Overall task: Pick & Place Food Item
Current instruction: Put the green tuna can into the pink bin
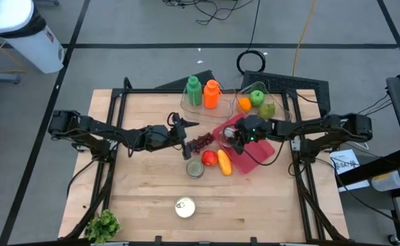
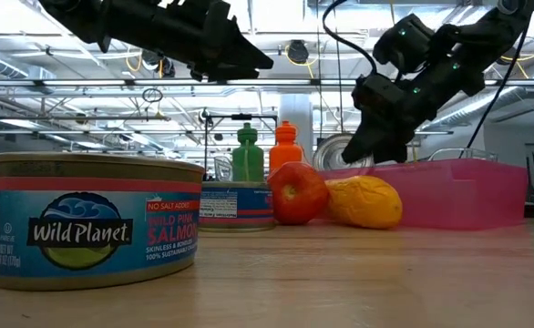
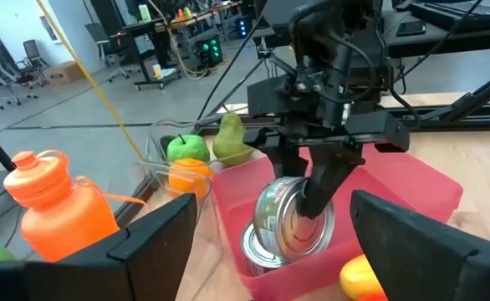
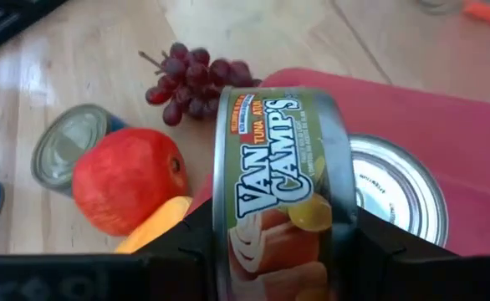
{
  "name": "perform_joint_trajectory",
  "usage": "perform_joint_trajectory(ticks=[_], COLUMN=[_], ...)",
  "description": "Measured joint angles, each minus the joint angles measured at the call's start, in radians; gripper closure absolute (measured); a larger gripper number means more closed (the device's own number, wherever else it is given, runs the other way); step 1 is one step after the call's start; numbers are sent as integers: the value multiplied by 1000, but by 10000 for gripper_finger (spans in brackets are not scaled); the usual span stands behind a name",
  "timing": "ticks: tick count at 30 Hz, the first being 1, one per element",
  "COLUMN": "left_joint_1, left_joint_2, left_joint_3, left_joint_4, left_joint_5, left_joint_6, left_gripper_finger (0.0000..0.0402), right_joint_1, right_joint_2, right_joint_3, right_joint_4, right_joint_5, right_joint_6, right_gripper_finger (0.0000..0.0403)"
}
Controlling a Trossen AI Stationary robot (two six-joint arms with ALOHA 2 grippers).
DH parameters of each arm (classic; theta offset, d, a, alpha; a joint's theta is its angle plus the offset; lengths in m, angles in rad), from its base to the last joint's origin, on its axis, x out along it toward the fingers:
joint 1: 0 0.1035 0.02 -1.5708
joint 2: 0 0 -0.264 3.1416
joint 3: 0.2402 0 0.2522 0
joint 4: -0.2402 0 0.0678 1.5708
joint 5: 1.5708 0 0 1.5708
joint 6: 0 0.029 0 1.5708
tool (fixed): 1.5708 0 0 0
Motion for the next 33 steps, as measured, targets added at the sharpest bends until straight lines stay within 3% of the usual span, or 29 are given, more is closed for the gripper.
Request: perform_joint_trajectory(ticks=[6,11,24,27,33], left_joint_1=[0,0,0,0,0], left_joint_2=[0,0,1,1,1], left_joint_3=[0,0,0,0,0], left_joint_4=[-13,-20,-21,-21,-21], left_joint_5=[15,15,15,15,15], left_joint_6=[0,0,0,0,0], left_gripper_finger=[70,78,75,81,81], right_joint_1=[2,2,1,0,-5], right_joint_2=[-10,-9,-9,-9,-9], right_joint_3=[0,-1,-1,-1,-1], right_joint_4=[3,13,18,33,50], right_joint_5=[-2,10,342,325,166], right_joint_6=[-75,-130,-257,-243,-109], right_gripper_finger=[165,138,147,147,173])
